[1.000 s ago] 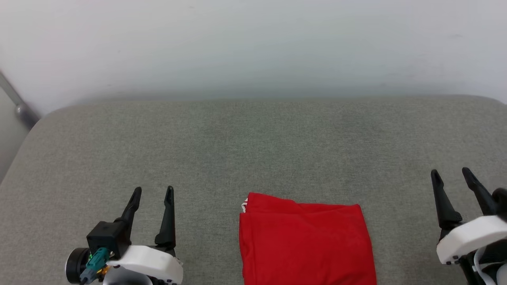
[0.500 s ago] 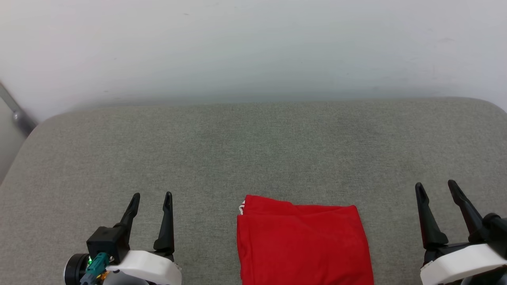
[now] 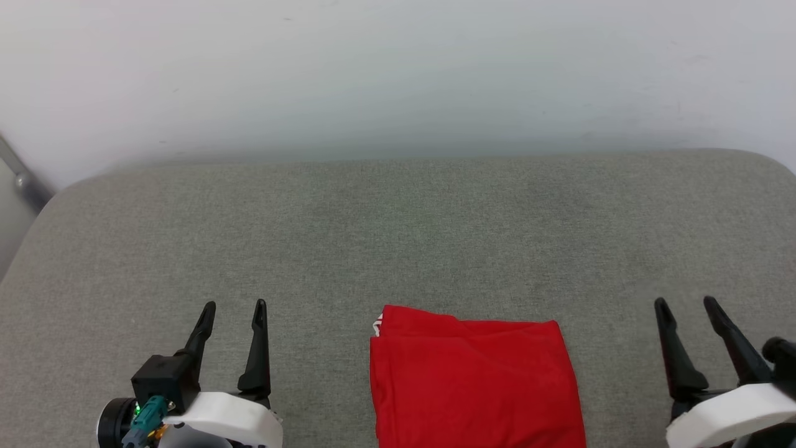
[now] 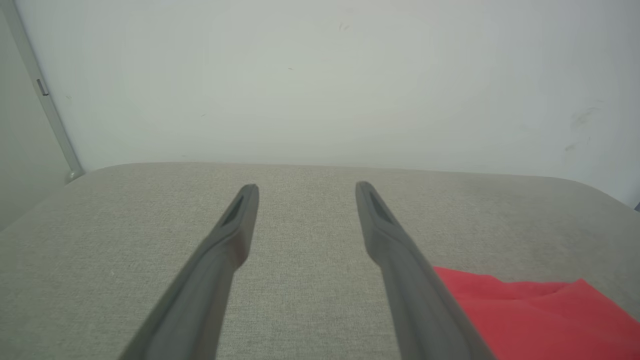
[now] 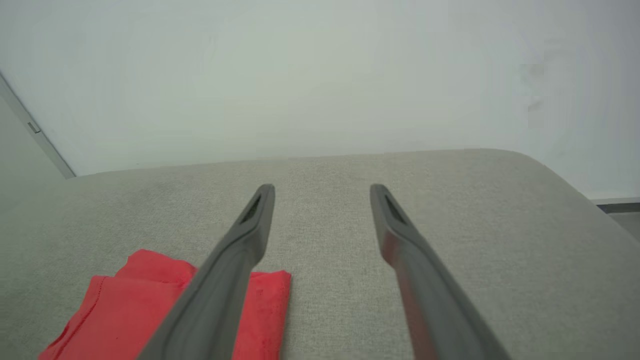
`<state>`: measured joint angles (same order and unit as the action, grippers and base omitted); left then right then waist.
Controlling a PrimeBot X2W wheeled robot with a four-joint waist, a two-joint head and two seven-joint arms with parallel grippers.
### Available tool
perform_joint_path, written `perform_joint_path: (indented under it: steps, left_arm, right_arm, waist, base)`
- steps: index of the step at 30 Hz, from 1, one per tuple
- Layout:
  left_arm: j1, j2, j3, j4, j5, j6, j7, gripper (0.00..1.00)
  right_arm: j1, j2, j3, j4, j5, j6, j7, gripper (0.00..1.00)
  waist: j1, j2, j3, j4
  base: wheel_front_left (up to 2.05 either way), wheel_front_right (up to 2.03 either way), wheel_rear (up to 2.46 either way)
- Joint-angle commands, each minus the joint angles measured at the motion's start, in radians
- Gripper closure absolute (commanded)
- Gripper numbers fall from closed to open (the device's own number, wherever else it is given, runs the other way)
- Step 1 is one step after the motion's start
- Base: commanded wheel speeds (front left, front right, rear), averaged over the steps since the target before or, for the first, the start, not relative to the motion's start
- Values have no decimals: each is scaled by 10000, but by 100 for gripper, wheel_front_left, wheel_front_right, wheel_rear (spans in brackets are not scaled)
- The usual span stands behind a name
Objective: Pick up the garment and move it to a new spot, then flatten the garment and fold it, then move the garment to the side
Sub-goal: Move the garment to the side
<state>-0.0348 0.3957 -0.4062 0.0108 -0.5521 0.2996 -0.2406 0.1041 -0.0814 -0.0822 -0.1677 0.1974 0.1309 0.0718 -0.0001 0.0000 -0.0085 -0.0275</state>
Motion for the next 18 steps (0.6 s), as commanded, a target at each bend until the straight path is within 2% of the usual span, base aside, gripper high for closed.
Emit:
perform_joint_path:
  steps: [1, 4, 10, 14, 18]
  left_arm:
    - [1, -5, 64, -47, -35, 67, -37, 0]
    - [42, -30, 112, -85, -36, 85, -81, 0]
    - [-69, -93, 192, -132, 20, 25, -145, 0]
    - [-217, -142, 247, -103, 107, -64, -183, 0]
    - [-346, -249, 283, -119, 218, -130, -214, 0]
  right_arm:
    - [126, 16, -253, 115, 264, -4, 257, 0]
    - [52, -144, -1074, 485, 907, -4, 1086, 0]
    - [-452, -655, -2761, 1887, 2187, -3, 3469, 0]
    - [-886, -1003, -3254, 2969, 2950, -3, 5269, 0]
    - [-1341, -653, -3571, 3810, 4028, -3, 7261, 0]
  waist:
    - [1, 0, 20, -5]
    - [1, 0, 45, 19]
    - [1, 0, 234, 184]
    - [1, 0, 390, 398]
    - [1, 0, 561, 693]
  base:
    - [0, 0, 0]
    - [0, 0, 0]
    - [0, 0, 0]
    - [0, 0, 0]
    - [0, 0, 0]
